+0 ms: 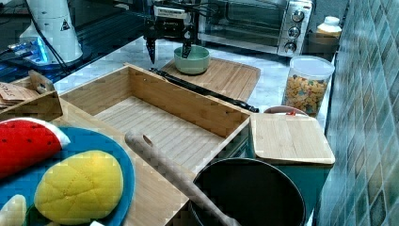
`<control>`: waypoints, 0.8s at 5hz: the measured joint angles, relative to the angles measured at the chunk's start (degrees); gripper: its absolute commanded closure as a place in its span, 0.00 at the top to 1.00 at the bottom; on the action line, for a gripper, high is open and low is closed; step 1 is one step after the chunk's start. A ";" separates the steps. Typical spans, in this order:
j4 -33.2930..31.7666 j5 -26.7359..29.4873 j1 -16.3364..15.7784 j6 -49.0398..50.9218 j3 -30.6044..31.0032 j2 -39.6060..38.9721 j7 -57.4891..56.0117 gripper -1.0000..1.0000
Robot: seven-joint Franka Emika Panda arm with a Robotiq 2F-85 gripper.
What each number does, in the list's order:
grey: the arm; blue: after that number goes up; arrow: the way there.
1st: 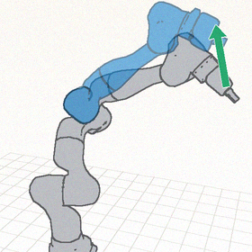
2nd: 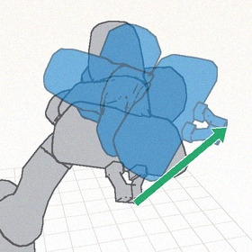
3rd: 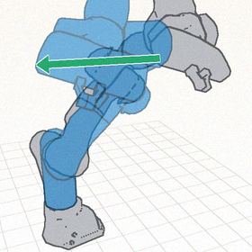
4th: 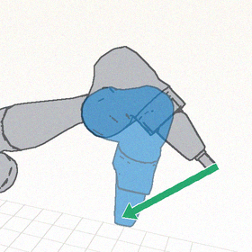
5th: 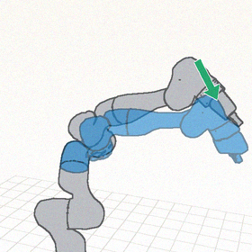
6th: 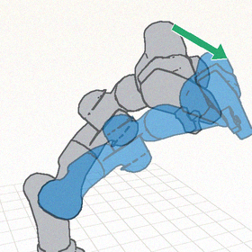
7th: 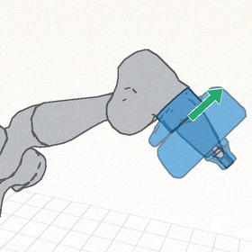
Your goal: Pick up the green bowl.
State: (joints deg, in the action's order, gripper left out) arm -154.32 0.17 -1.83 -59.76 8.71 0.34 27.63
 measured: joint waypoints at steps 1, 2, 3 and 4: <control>0.11 -0.08 -0.07 0.06 -0.08 0.02 0.00 0.00; 0.34 -0.08 0.26 0.17 -0.05 0.53 0.00 0.00; 0.78 -0.27 0.57 0.39 -0.05 0.62 0.00 0.00; 1.79 -0.29 0.72 1.34 0.41 1.43 0.00 0.00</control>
State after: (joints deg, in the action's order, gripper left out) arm -152.53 -0.12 -1.11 -58.41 9.13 1.77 27.63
